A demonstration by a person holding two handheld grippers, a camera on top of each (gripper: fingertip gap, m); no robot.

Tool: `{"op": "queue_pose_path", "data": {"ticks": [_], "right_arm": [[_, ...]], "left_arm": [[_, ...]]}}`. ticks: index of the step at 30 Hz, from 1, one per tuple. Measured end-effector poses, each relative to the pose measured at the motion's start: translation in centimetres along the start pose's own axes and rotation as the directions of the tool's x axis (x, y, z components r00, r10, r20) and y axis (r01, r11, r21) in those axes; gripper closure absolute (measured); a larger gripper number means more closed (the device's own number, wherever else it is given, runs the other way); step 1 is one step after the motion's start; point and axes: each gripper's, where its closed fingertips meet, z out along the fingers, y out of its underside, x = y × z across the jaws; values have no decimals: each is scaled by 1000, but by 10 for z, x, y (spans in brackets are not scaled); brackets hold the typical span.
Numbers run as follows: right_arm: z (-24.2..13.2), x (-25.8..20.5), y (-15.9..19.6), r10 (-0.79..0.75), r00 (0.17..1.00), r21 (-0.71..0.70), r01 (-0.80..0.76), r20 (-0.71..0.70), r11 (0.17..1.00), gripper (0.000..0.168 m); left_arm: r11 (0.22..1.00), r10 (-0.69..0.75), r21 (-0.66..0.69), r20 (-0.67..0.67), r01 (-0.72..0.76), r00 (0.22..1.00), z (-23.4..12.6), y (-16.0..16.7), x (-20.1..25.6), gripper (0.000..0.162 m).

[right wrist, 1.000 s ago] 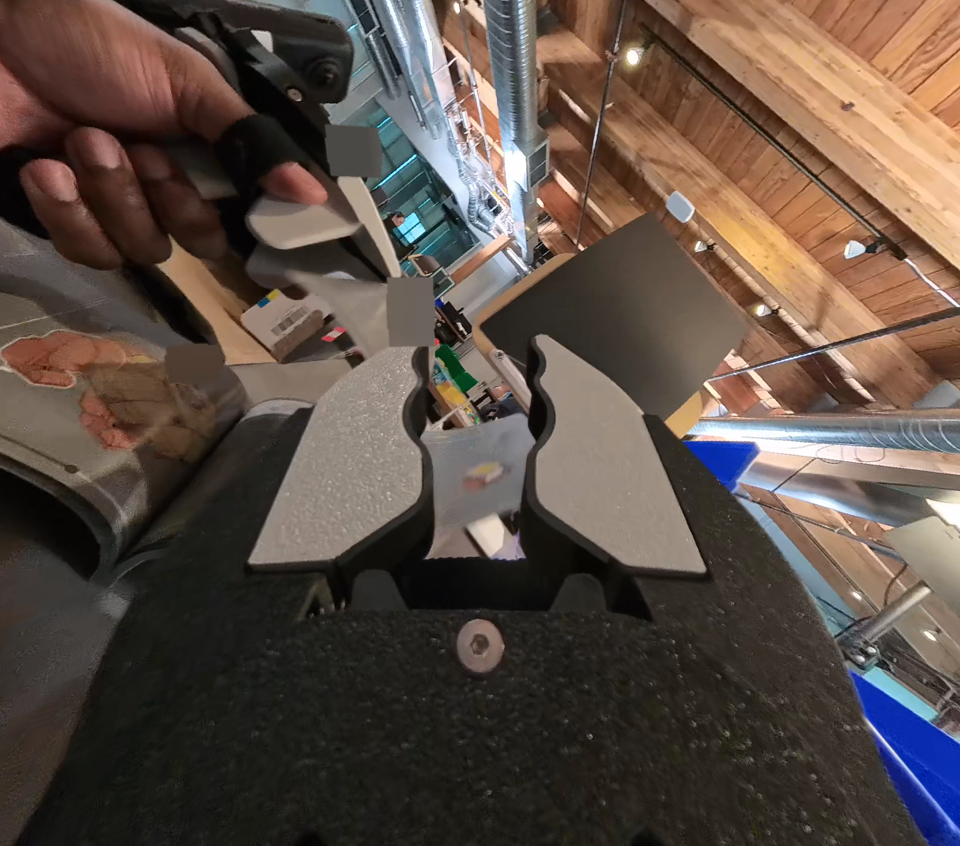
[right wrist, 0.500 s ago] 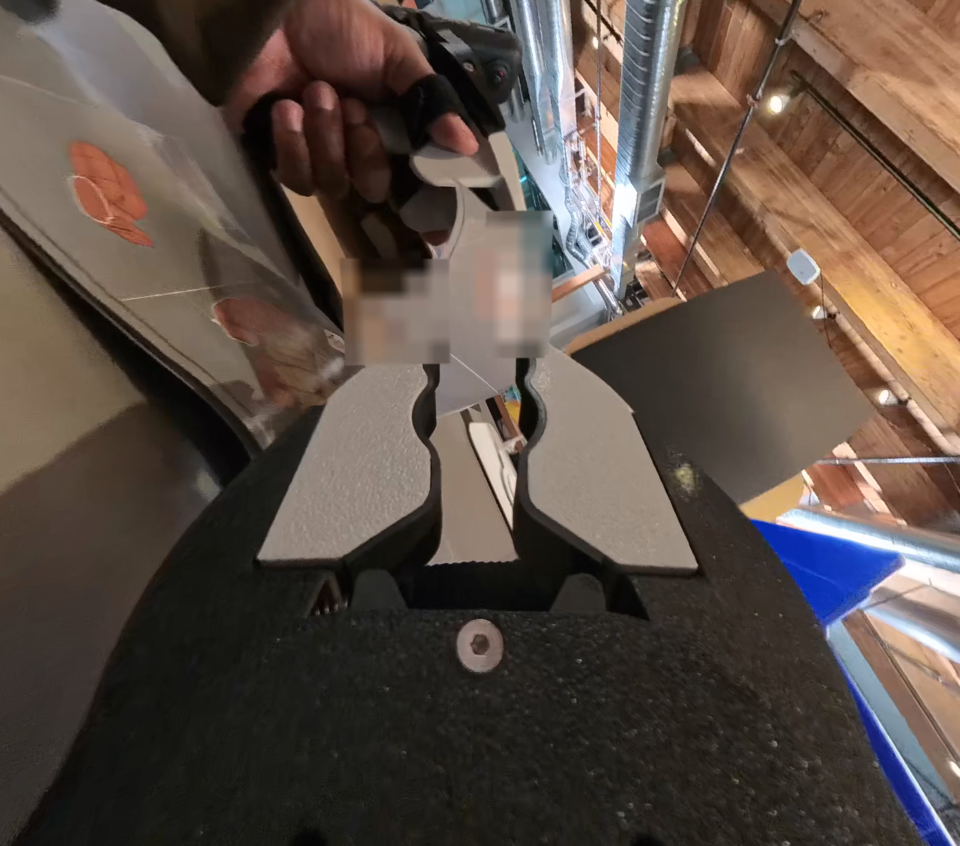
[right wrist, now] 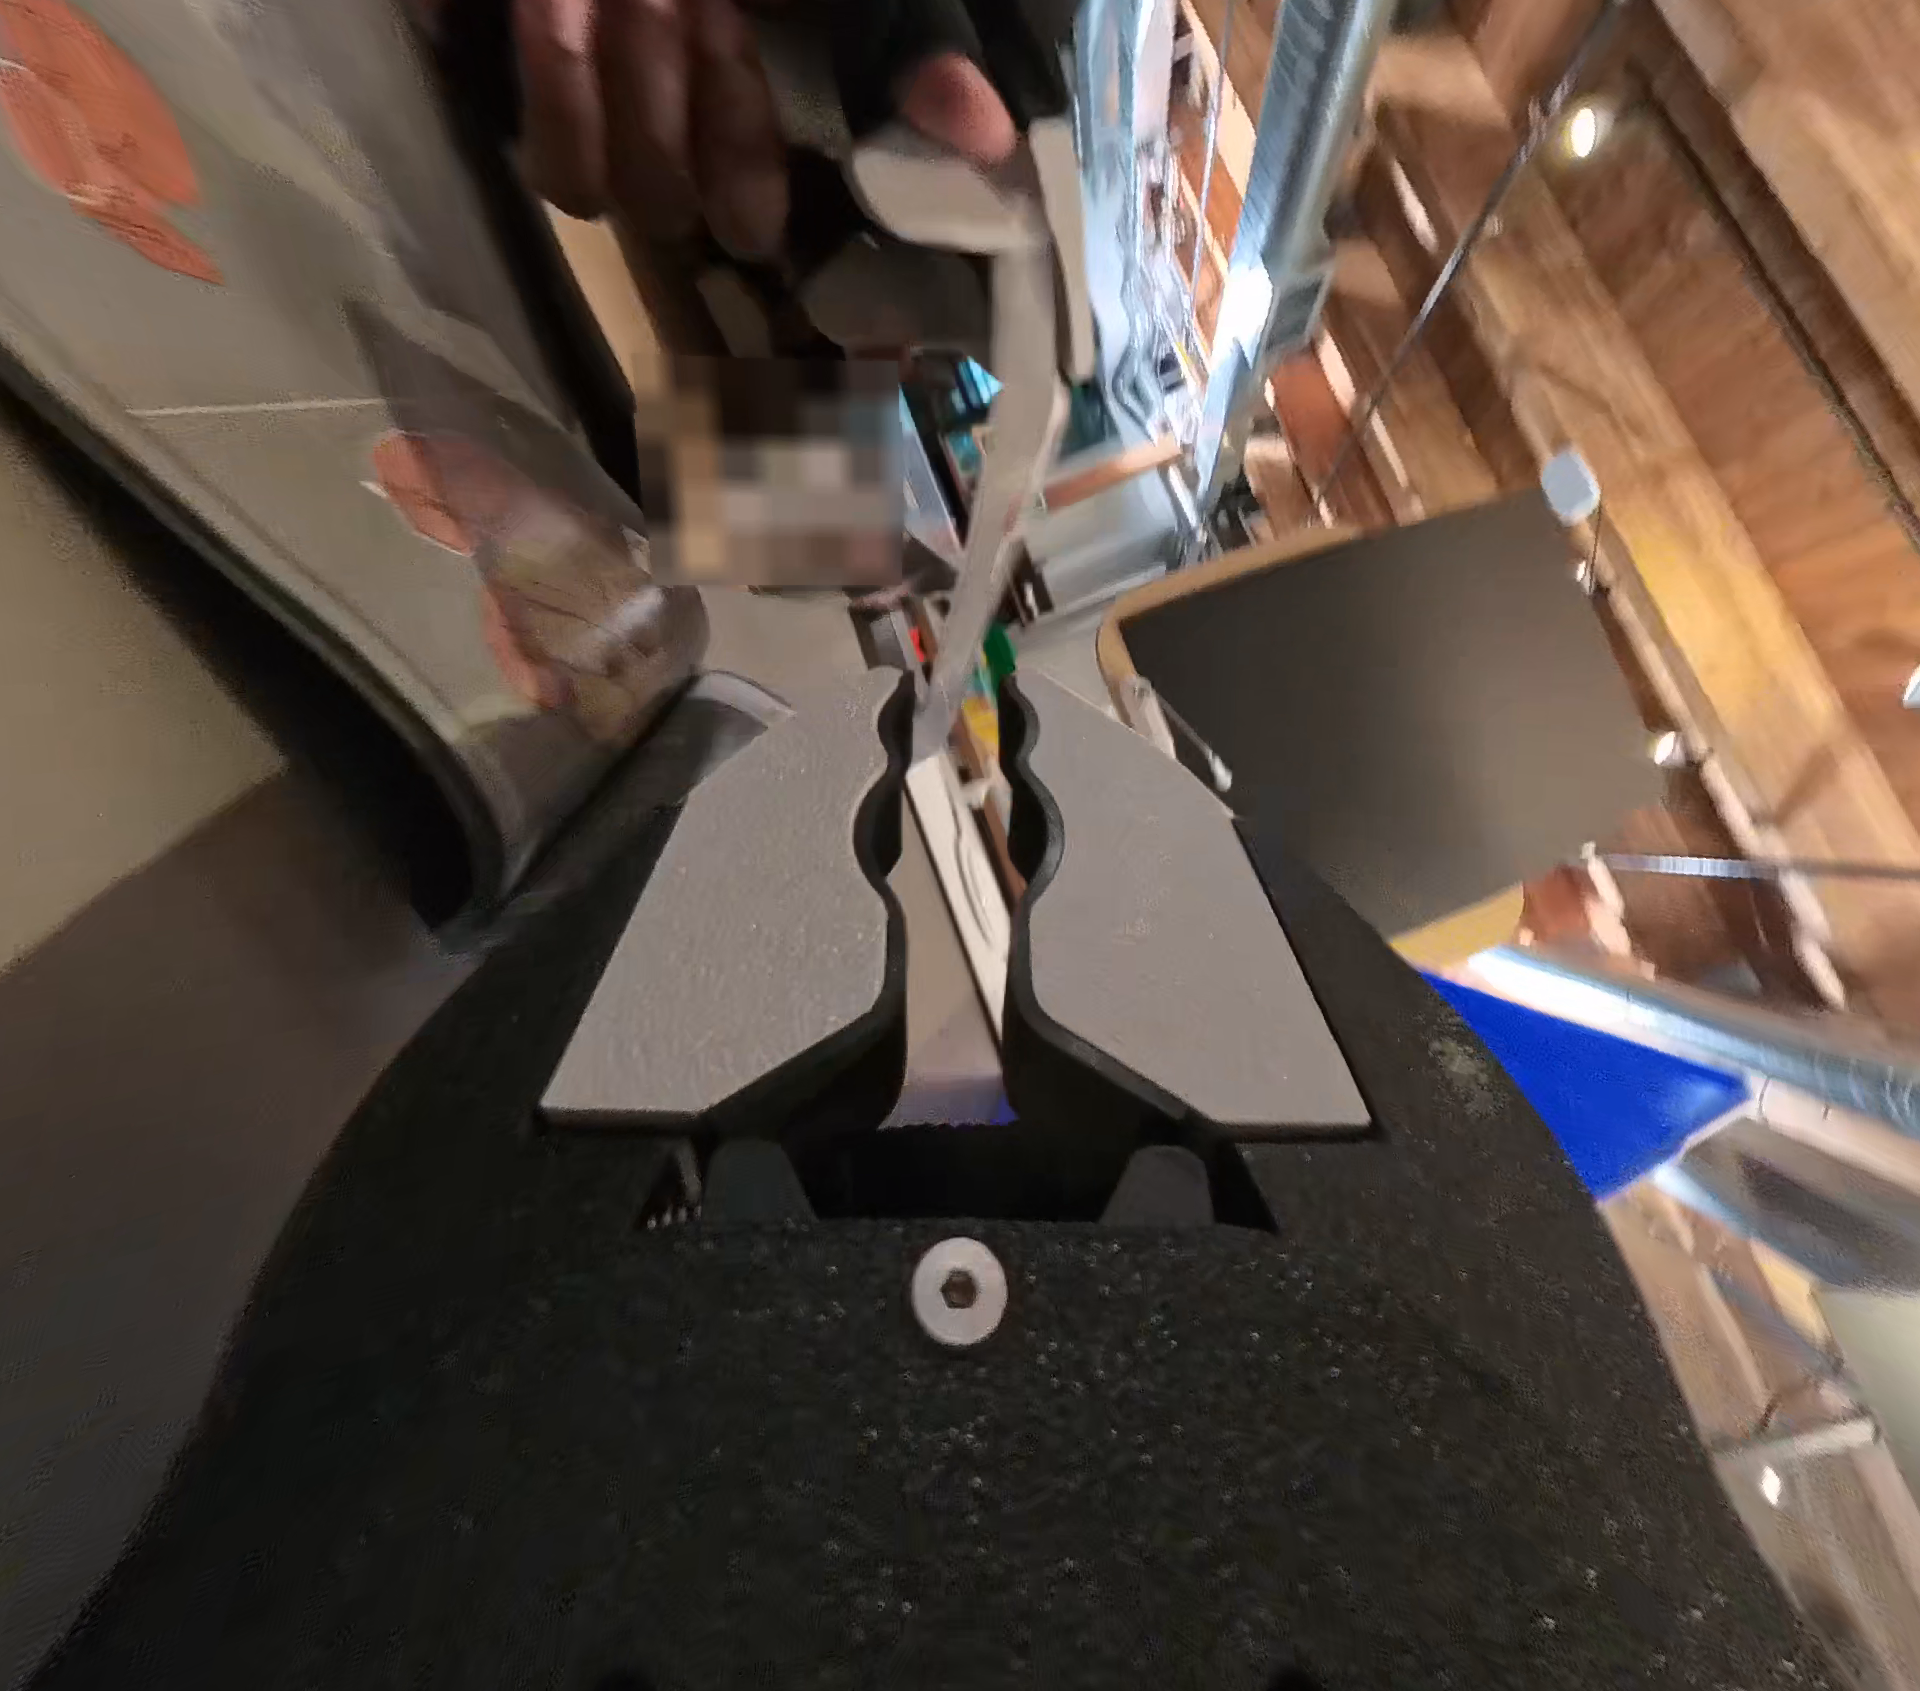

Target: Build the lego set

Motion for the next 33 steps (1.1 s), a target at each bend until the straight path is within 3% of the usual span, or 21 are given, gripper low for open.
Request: {"op": "queue_pose_path", "data": {"ticks": [4,10,13,16,21,33], "right_arm": [[0,17,10,52,997,-49,-55,-65,997,151],[-21,5,-43,-36,998,196,47,-55,979,149],[-21,-32,-46,-101,987,220,71,125,973,146],[-17,-57,-36,-98,960,184,50,261,982,144],[-14,-63,-28,41,930,119,-90,366,989,142],[-14,-70,-25,23,920,111,-72,392,991,141]], "left_arm": [[999,4,41,65,-7,998,-3,-8,-9,136],[998,51,33,177,-58,983,-8,-11,-23,131],[995,91,-71,244,-75,965,-7,2,-33,130],[957,188,-265,269,-116,945,-8,24,-38,130],[777,364,-609,227,-160,903,-24,73,-47,127],[639,338,-766,202,-67,919,-44,110,-50,124]]}}
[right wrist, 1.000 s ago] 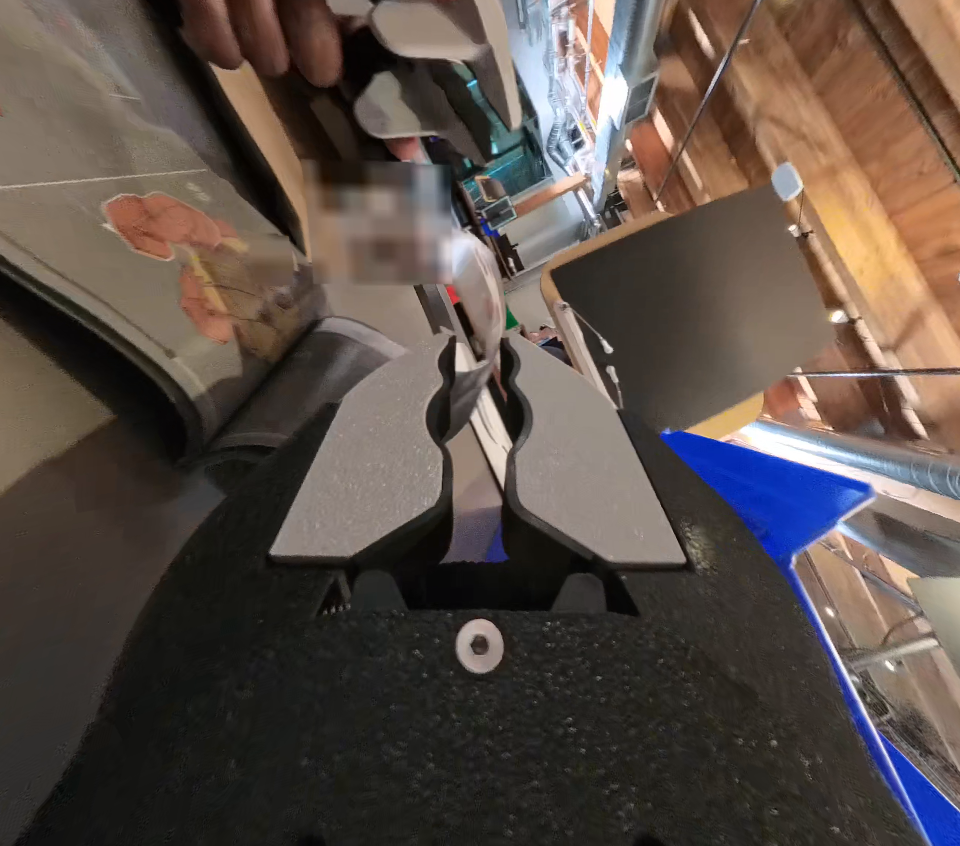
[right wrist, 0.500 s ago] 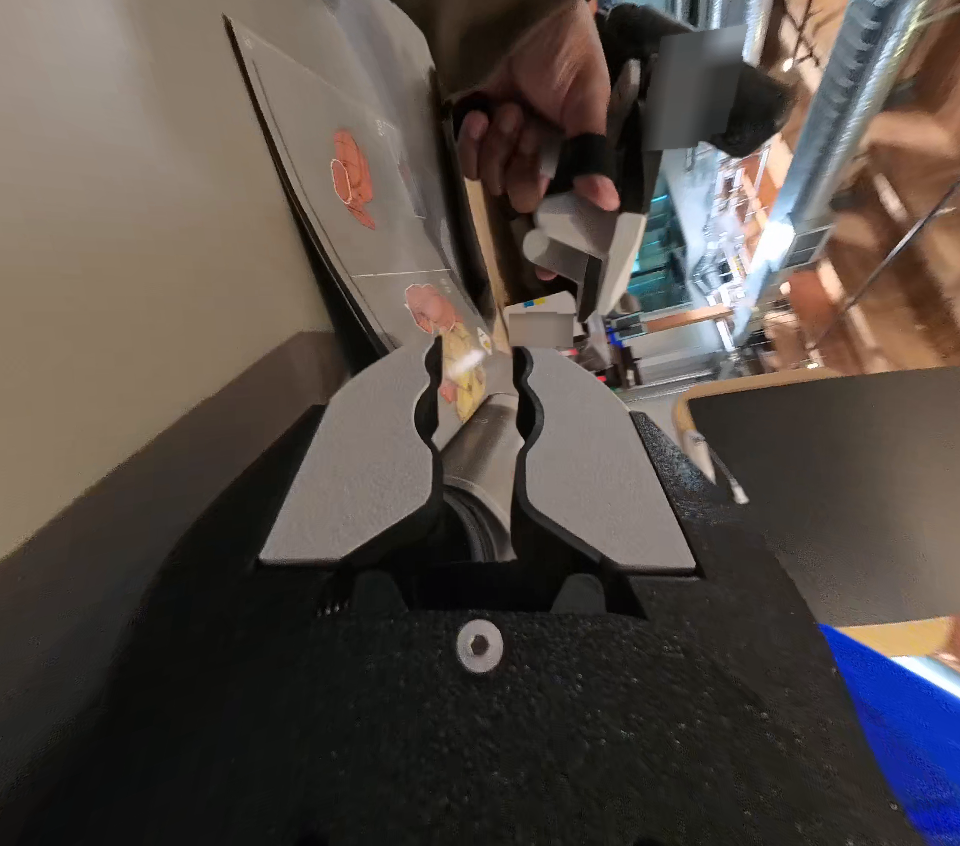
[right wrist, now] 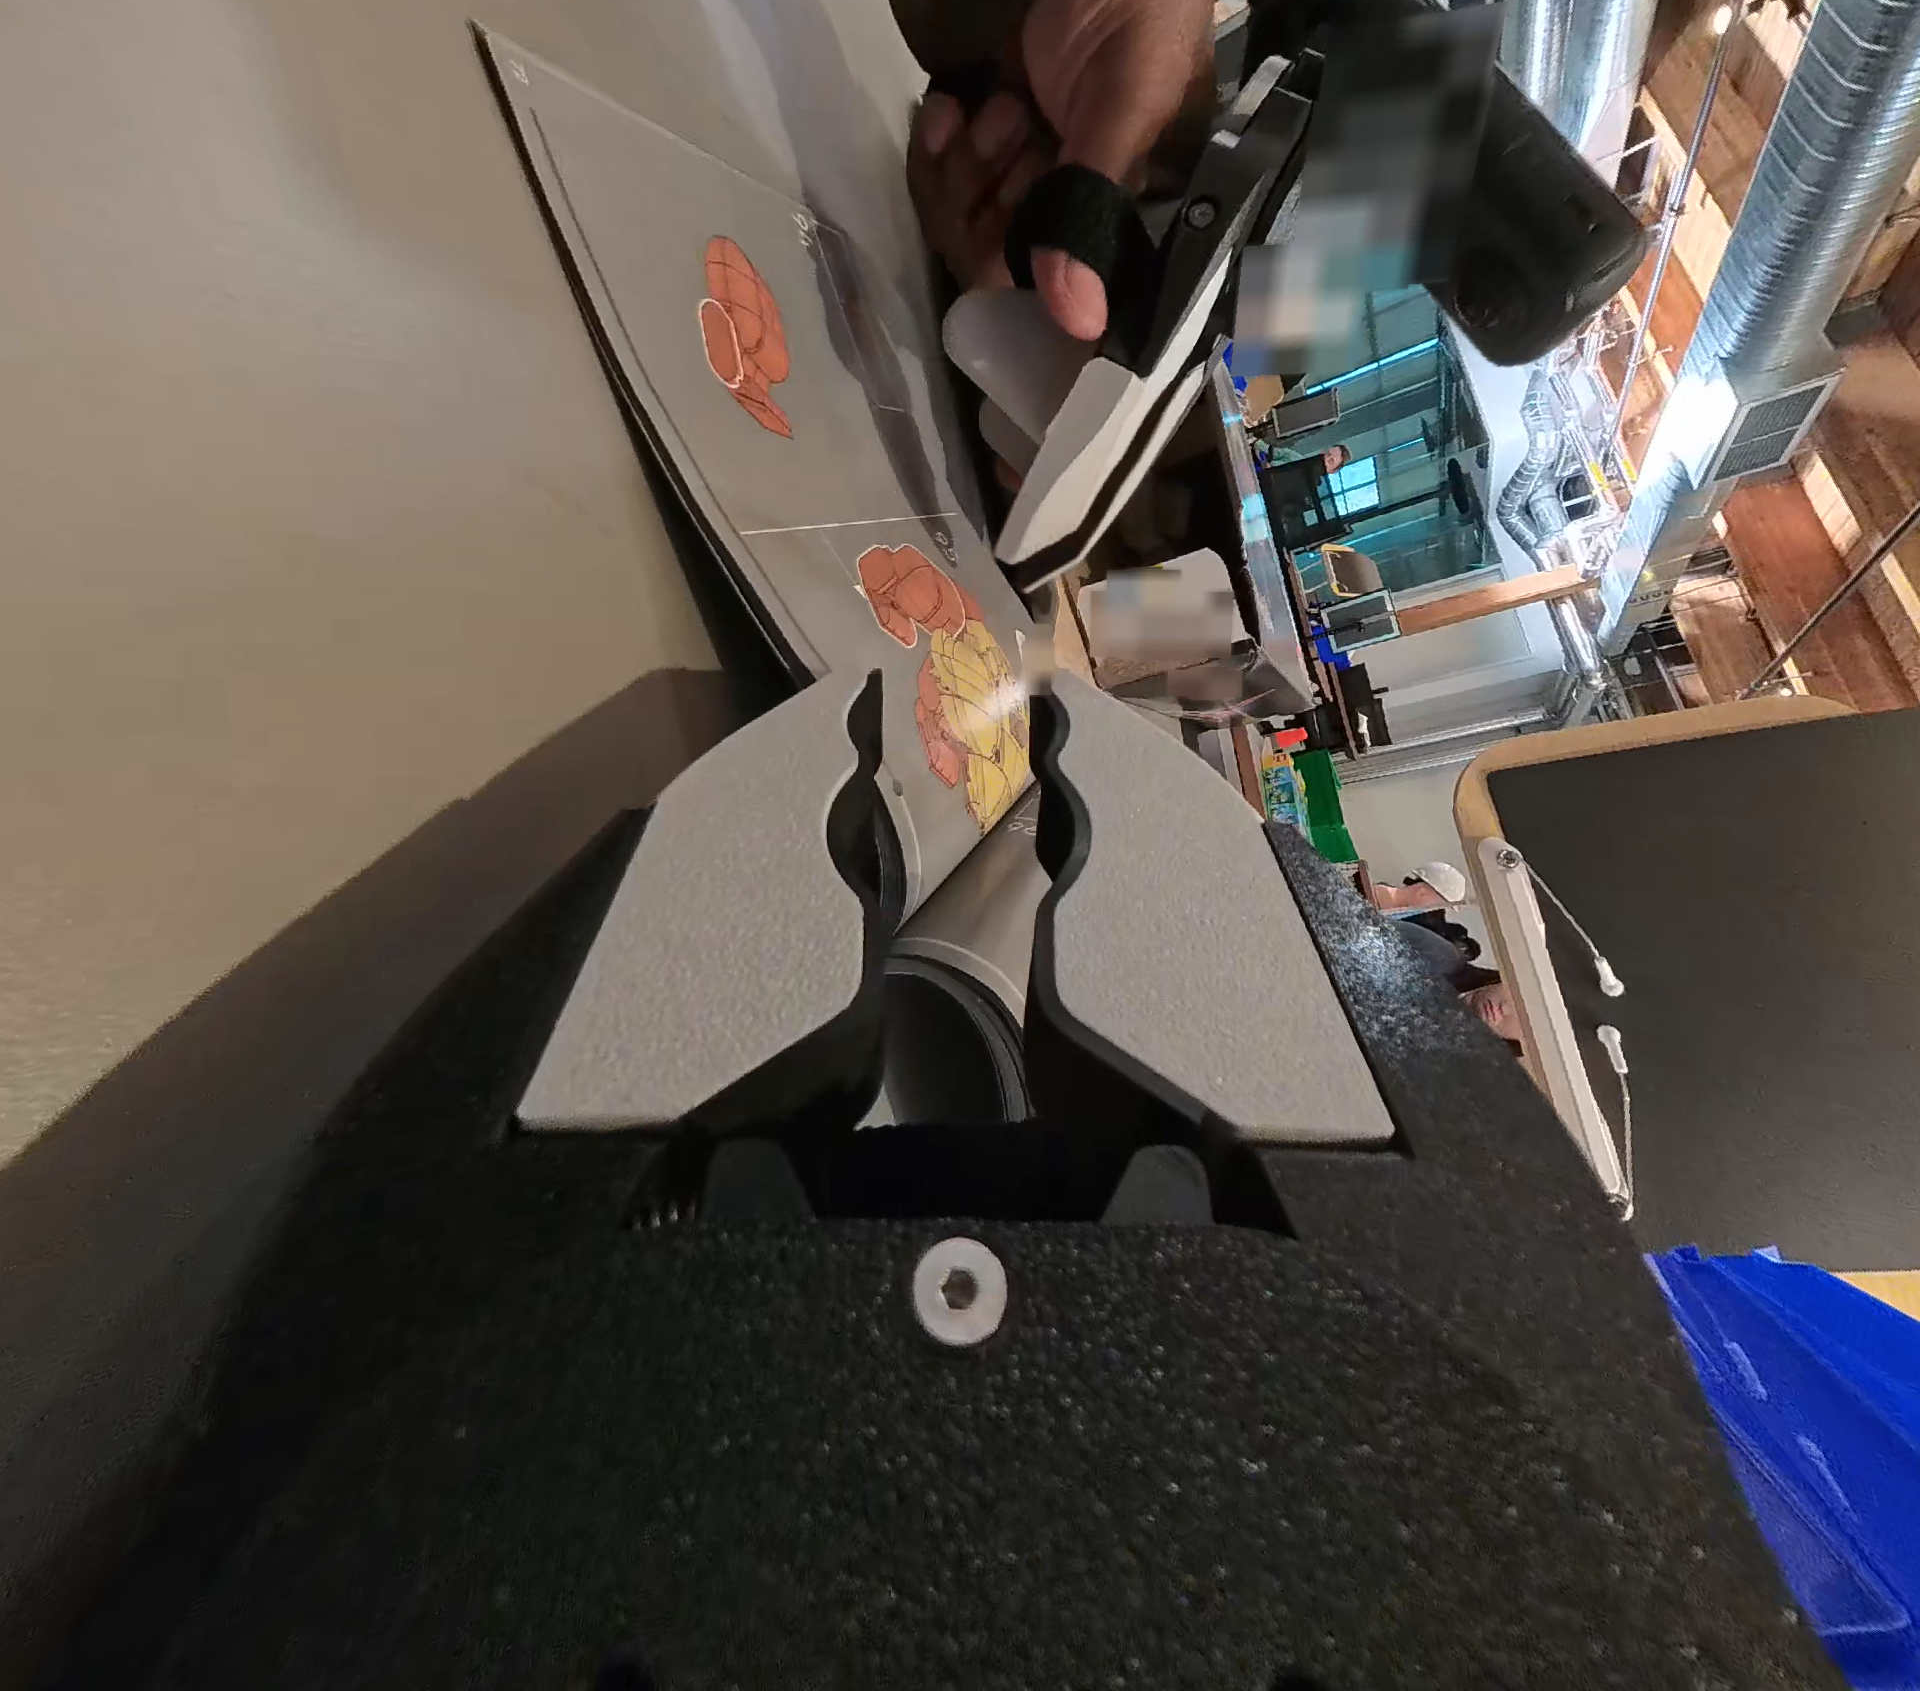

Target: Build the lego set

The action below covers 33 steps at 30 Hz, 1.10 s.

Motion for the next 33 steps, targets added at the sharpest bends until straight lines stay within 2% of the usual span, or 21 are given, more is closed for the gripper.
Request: {"op": "queue_pose_path", "data": {"ticks": [33], "right_arm": [[3,-3,6,-15,1000,-18,15,11,1000,141]], "left_arm": [[998,30,-48,20,-29,999,-1,4,4,125]]}}
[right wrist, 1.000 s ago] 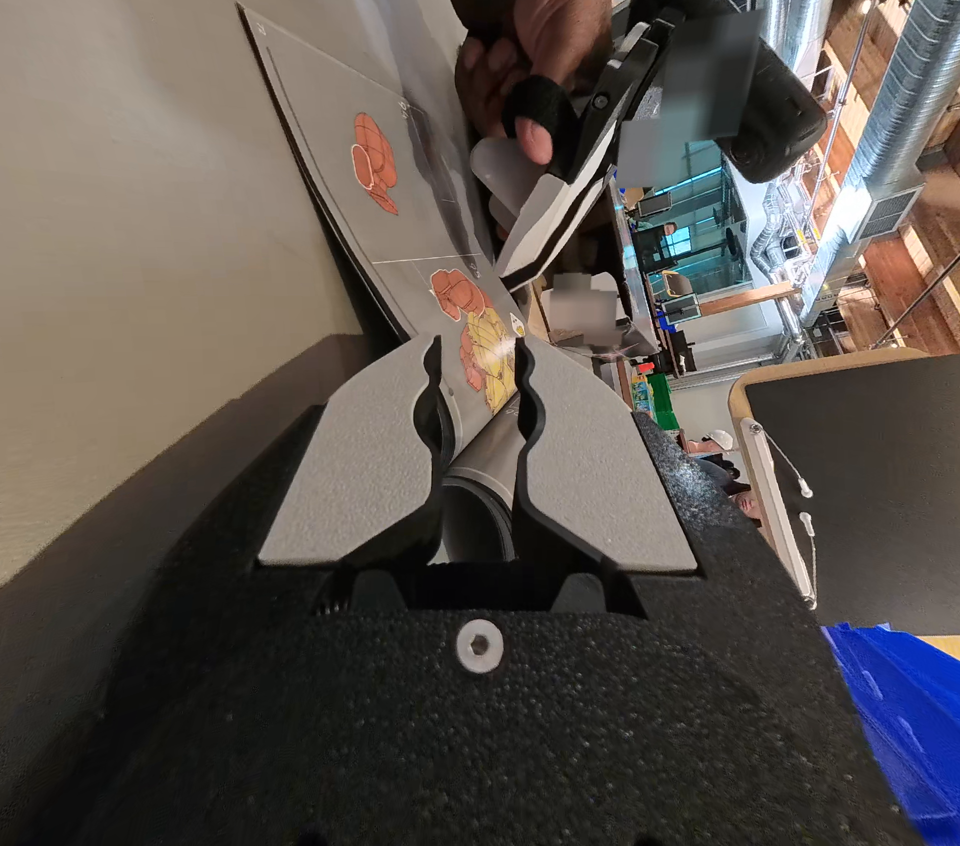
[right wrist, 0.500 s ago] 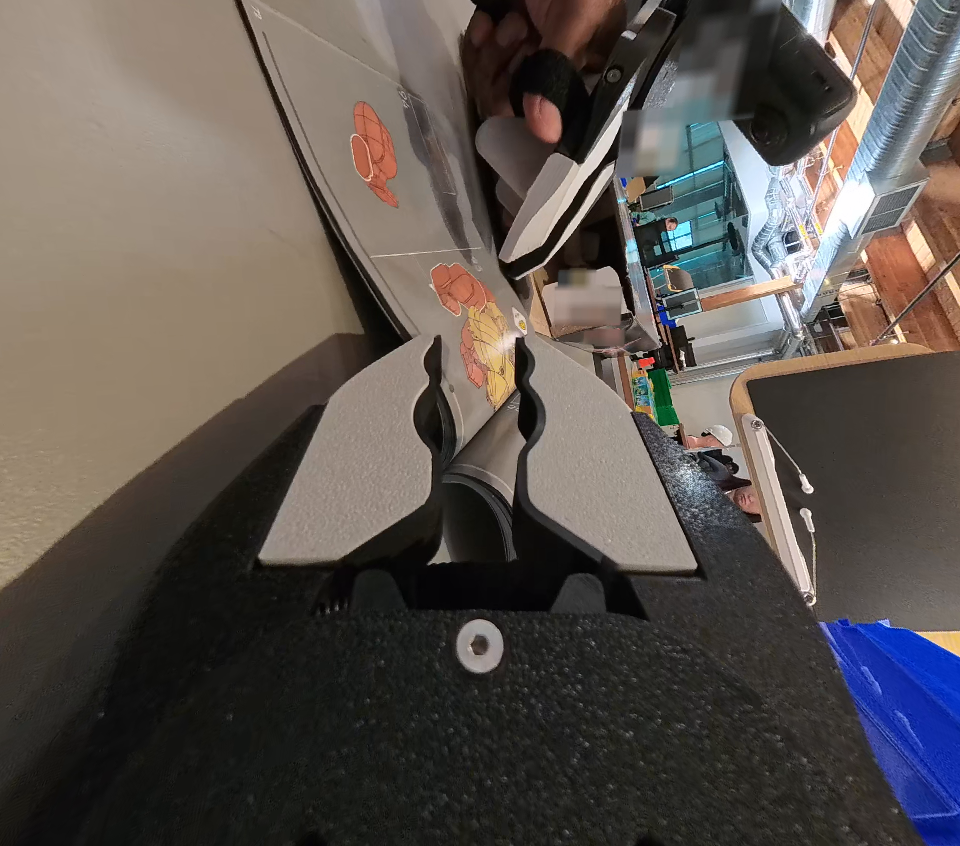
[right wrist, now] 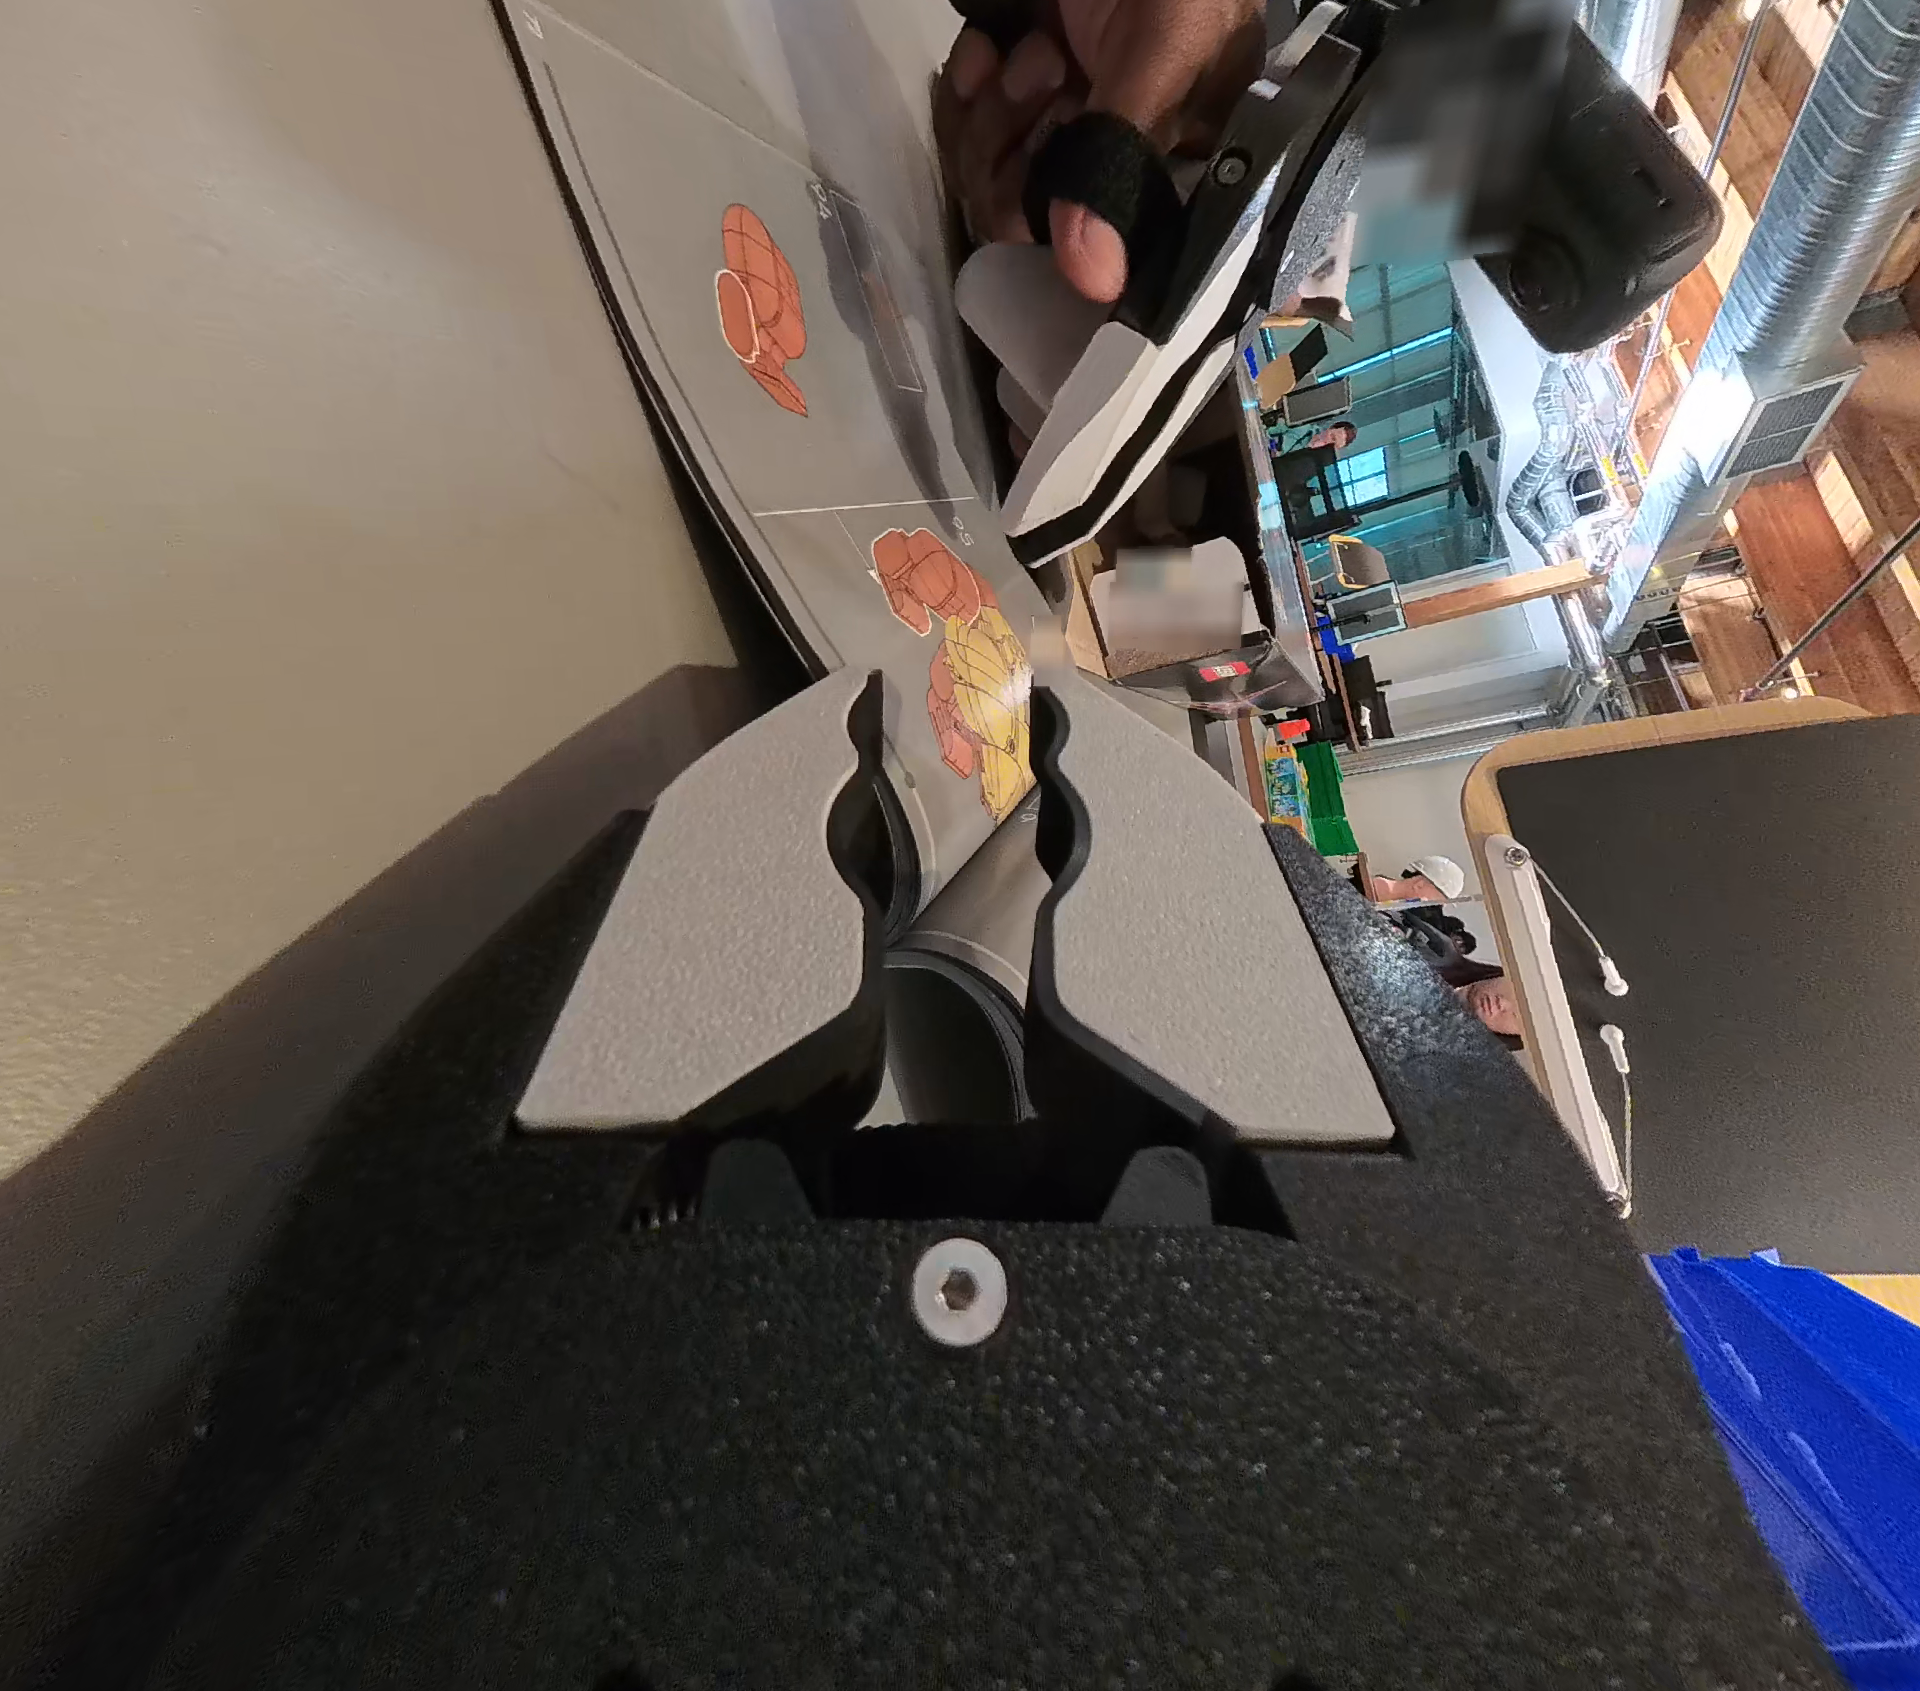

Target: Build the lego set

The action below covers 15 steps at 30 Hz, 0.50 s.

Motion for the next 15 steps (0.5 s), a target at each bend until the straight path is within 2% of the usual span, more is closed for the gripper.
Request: {"op": "queue_pose_path", "data": {"ticks": [15], "right_arm": [[1,-3,-2,-21,1000,1,21,6,1000,141]], "left_arm": [[1000,-7,1,-2,7,1000,0,-1,1,126]]}}
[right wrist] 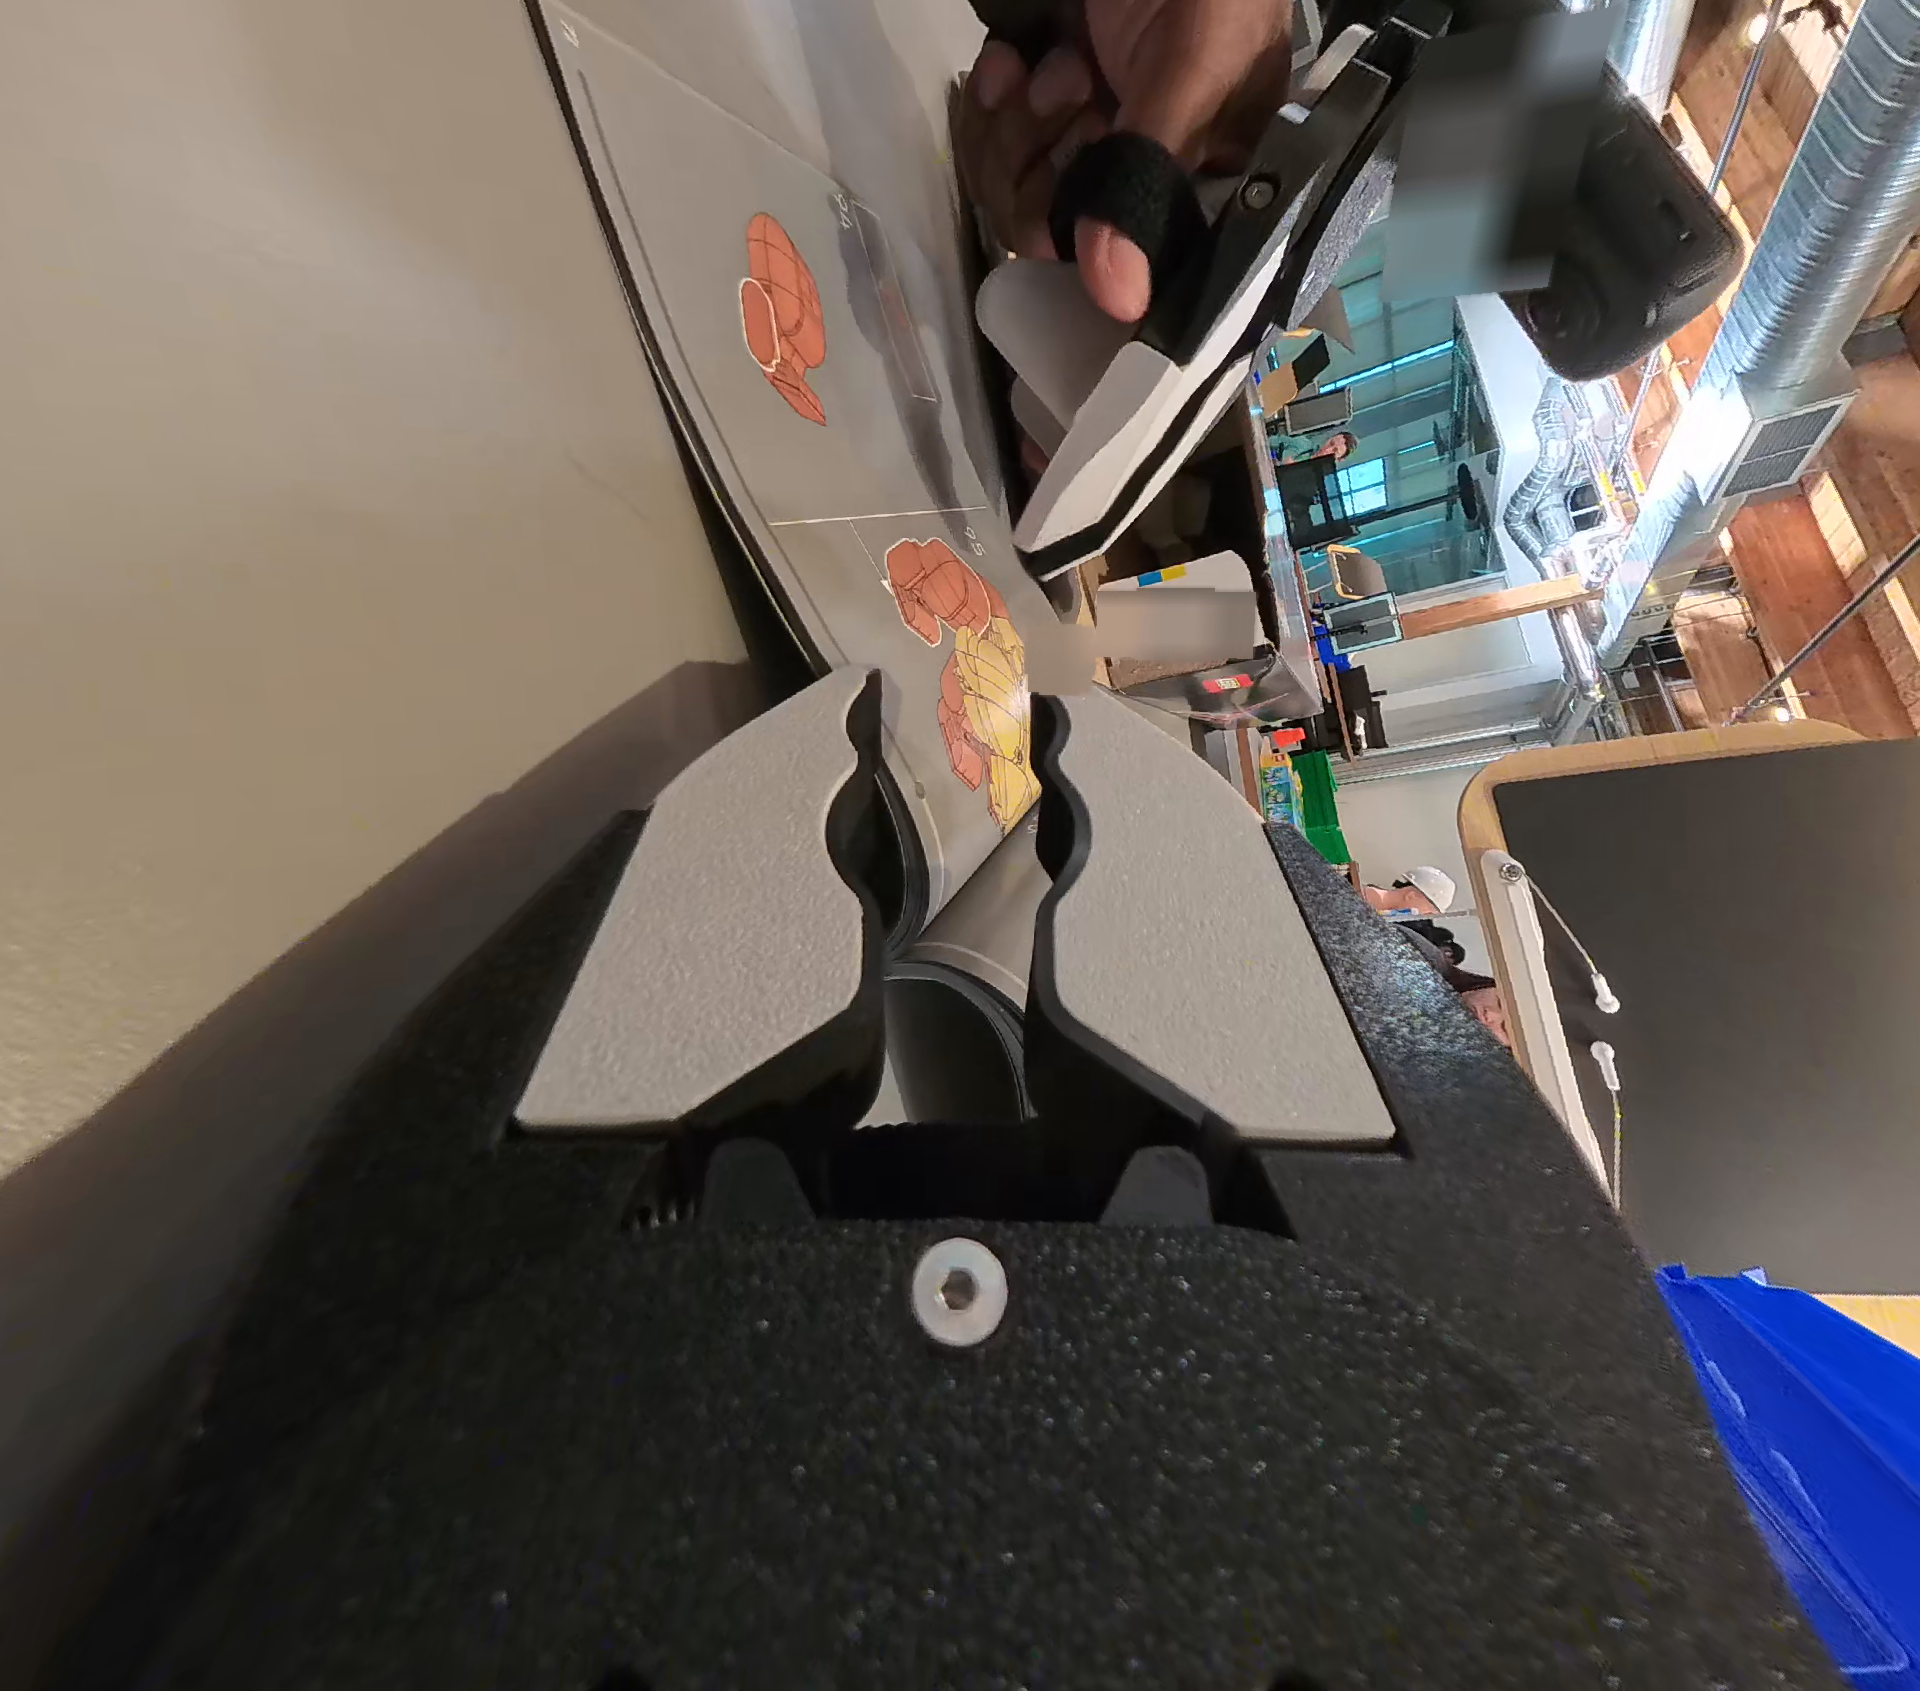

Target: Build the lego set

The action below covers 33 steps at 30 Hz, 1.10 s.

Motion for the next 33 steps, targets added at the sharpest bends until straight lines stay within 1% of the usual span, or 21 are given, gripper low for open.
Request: {"op": "queue_pose_path", "data": {"ticks": [5,18,27,33], "right_arm": [[0,0,0,-2,1000,0,2,-1,1000,141],[1,-5,-2,-6,1000,8,6,14,1000,140],[3,-12,-19,3,1000,33,-4,31,999,140],[7,-13,-24,-4,1000,16,4,19,1000,141]], "left_arm": [[1000,-6,-4,25,6,1000,0,0,-4,126],[1000,-6,-5,26,6,1000,-1,0,-3,125],[1000,-10,9,23,10,1000,-3,-3,-2,125],[1000,-11,15,20,11,1000,-2,-4,-1,125]]}}
